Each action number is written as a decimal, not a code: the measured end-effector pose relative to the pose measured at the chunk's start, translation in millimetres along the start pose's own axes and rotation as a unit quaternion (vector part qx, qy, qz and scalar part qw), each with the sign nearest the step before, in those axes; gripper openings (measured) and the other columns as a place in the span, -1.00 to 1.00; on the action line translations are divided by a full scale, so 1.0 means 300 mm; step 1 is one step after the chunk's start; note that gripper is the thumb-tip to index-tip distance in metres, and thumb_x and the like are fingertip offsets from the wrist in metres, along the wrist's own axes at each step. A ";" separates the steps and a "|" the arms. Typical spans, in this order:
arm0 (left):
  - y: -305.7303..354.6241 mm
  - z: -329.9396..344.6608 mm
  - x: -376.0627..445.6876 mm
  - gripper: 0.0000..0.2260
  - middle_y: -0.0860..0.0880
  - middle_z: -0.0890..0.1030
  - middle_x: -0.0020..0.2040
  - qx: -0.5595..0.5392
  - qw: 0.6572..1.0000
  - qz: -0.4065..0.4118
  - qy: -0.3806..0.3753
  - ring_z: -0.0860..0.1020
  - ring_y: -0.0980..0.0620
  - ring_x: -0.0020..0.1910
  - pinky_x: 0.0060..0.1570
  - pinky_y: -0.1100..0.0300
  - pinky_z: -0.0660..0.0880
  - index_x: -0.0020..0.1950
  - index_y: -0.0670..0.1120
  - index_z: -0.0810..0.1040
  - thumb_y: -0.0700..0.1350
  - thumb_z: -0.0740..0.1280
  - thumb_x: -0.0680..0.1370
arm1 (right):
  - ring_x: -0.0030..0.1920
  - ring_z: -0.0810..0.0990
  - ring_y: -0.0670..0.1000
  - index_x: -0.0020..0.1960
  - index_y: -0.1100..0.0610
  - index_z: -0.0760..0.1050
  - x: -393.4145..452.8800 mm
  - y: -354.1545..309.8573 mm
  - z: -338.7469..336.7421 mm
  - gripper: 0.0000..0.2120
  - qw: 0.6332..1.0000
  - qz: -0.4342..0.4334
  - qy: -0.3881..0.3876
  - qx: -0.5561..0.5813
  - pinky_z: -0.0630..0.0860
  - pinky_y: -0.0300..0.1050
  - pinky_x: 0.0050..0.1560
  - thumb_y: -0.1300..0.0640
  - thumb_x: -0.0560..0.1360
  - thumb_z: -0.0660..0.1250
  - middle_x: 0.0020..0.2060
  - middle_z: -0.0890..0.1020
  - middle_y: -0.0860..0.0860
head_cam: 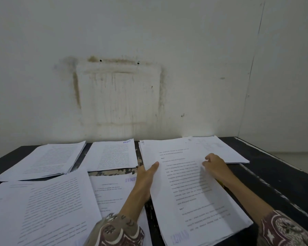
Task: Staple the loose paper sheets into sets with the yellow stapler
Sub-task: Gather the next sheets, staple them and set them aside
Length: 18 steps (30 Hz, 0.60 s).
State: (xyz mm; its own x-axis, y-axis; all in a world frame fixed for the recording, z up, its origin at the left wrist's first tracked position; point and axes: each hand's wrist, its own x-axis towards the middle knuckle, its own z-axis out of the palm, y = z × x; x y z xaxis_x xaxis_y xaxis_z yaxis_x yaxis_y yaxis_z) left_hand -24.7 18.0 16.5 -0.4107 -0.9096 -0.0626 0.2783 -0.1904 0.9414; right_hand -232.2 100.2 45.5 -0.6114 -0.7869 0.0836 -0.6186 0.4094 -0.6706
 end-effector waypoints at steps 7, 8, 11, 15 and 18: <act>-0.035 0.005 -0.021 -0.86 -0.07 0.60 -0.02 0.040 0.999 0.015 -0.026 0.59 -0.07 -0.05 -0.07 0.03 0.57 0.09 -0.05 0.45 -0.15 0.30 0.54 | 0.36 0.30 0.06 0.37 0.13 0.31 0.019 -0.174 0.038 -0.65 0.986 -0.166 0.005 -0.012 0.25 -0.03 0.38 0.18 0.59 0.11 0.35 0.35 0.07; -0.036 0.005 -0.024 -0.83 -0.09 0.59 0.02 0.047 0.998 0.014 -0.028 0.59 -0.08 -0.03 -0.05 0.01 0.57 0.12 -0.07 0.45 -0.13 0.30 0.54 | 0.38 0.28 0.03 0.39 0.12 0.30 0.016 -0.204 0.054 -0.64 0.981 -0.193 -0.009 -0.013 0.20 -0.09 0.40 0.18 0.59 0.10 0.37 0.34 0.03; -0.043 0.005 -0.026 -0.73 -0.14 0.58 0.10 0.079 0.996 0.019 -0.042 0.60 -0.09 -0.01 -0.09 0.07 0.59 0.21 -0.10 0.42 -0.08 0.31 0.53 | 0.39 0.30 0.02 0.39 0.13 0.32 0.027 -0.273 0.114 -0.64 0.964 -0.264 -0.034 -0.026 0.17 -0.19 0.37 0.20 0.60 0.08 0.36 0.37 0.03; -0.048 0.007 -0.028 -0.81 -0.10 0.60 0.02 0.106 0.993 0.020 -0.039 0.61 -0.04 -0.10 -0.25 0.22 0.55 0.12 -0.05 0.44 -0.06 0.30 0.53 | 0.30 0.42 0.02 0.33 0.15 0.41 0.033 -0.318 0.173 -0.67 0.954 -0.292 -0.032 -0.053 0.28 -0.24 0.24 0.20 0.61 0.06 0.30 0.48 0.04; -0.042 0.006 -0.029 -0.89 -0.06 0.61 -0.06 0.085 0.995 0.016 -0.039 0.61 -0.01 -0.14 -0.29 0.24 0.54 0.06 -0.04 0.47 -0.13 0.29 0.54 | 0.24 0.46 0.01 0.28 0.15 0.46 0.036 -0.326 0.195 -0.69 0.951 -0.303 -0.027 -0.054 0.31 -0.25 0.18 0.20 0.60 0.07 0.25 0.53 0.05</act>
State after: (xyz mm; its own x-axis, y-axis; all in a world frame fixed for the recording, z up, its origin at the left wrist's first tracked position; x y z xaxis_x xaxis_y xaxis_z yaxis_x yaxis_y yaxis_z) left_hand -26.3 29.0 5.7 -0.4725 -0.8812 -0.0116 0.1436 -0.0900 0.9855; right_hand -149.4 24.7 69.0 -0.1021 -0.9150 0.3904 -0.8982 -0.0838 -0.4315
